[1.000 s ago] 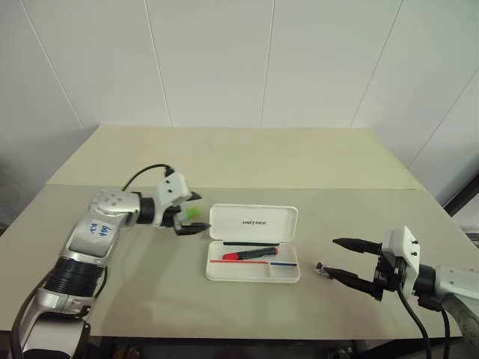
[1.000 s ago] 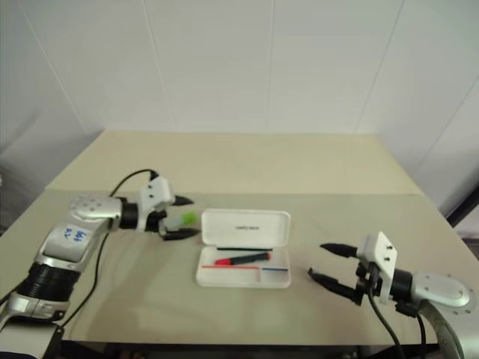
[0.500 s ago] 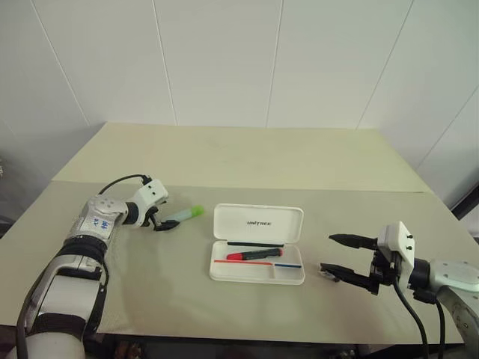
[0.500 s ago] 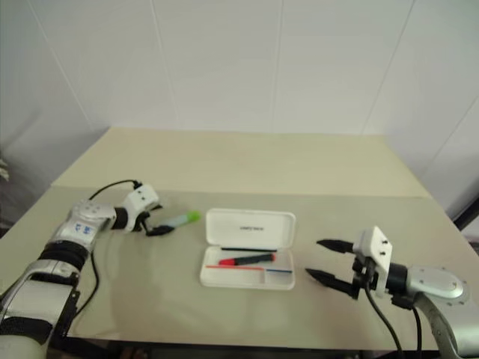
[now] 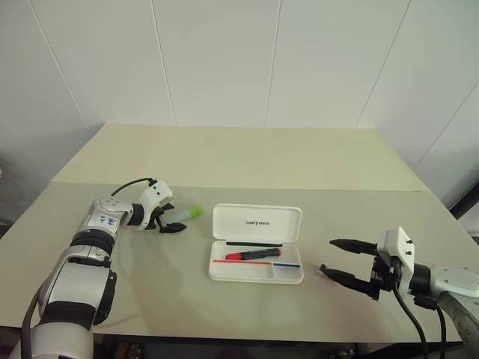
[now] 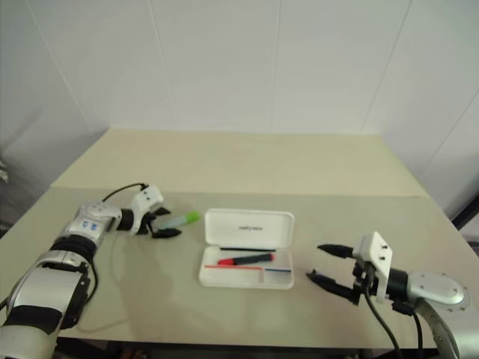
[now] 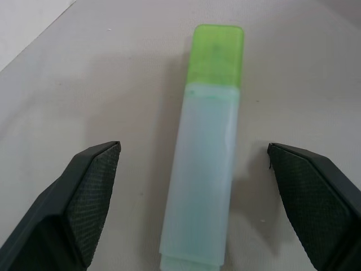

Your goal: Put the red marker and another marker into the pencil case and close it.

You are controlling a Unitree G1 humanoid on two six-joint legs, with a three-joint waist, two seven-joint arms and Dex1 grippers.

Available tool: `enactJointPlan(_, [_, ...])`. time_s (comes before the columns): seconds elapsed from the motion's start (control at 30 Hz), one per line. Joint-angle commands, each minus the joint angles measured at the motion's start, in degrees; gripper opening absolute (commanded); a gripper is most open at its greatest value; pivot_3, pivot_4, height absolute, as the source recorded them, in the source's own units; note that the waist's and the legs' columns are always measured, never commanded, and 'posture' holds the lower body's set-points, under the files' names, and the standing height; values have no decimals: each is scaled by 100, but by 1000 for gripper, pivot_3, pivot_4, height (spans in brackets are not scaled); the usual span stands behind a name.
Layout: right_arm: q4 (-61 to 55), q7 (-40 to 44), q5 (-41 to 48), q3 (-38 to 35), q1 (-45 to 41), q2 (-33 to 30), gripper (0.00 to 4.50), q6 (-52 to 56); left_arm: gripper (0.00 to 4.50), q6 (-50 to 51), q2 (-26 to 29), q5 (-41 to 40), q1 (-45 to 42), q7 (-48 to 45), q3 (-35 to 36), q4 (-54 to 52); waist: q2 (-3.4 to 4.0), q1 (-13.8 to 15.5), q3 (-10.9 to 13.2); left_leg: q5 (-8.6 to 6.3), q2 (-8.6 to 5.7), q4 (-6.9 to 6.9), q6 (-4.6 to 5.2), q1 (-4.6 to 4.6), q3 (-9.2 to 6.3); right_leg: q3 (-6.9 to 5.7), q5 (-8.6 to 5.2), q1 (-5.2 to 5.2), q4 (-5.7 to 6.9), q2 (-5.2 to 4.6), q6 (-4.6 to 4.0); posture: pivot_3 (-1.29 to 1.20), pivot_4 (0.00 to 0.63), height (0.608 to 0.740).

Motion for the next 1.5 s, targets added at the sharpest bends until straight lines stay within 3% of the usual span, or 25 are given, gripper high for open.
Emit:
enactJointPlan(0.03, [-210,-38,69,-242,9,-80,4500,-57,3503,56,-114,162,50,-343,-143,98,0,0,0,0,0,0,0,0,0,0,0,0,0,0,0,0,150,740])
enactJointPlan(0.27, [-212,-71,70,-221,-7,-78,4500,-47,1200,94,-150,164,24,-360,-107,-2,2,13,-2,3,-1,6,1,5,-1,0,0,4,11,0,0,0,150,740])
enactJointPlan(0.3, [-211,-75,69,-220,-9,-78,4500,-49,1078,84,-152,153,12,-350,-97,-41,1,12,-2,4,-1,9,0,6,-1,0,0,4,16,0,0,0,150,740])
enactJointPlan(0.7, [-170,-66,72,-232,-37,-94,4500,-63,1082,-104,-65,-110,-356,123,205,-850,-3,-4,1,5,-1,13,0,1,-6,1,0,2,23,1,0,0,150,740])
enactJointPlan(0.97, [-182,-104,52,-199,-58,-80,4500,-51,1082,261,-114,-774,-485,-369,625,-2144,-3,-20,1,4,1,-4,-1,-2,-4,0,0,-2,4,1,1,0,150,740])
enactJointPlan(1.07, [-203,-125,51,-200,-45,-72,4500,-49,1082,1241,-257,-1450,-384,-745,828,-3217,-2,-15,1,4,1,-3,-1,-5,-5,0,-1,-3,4,2,1,0,150,740])
enactJointPlan(1.23, [-289,-161,68,-257,60,-61,4500,-48,1082,3439,-285,-2889,385,-1241,854,-5911,0,-26,2,3,3,-5,-2,-6,-6,2,-4,-2,5,1,4,0,150,740])
enactJointPlan(1.5, [-334,-172,94,-345,139,-78,4500,-24,1082,4558,203,-3253,1485,-1315,204,-7746,-1,-29,2,7,5,4,-7,16,-2,5,-12,-1,37,5,-10,0,150,740])
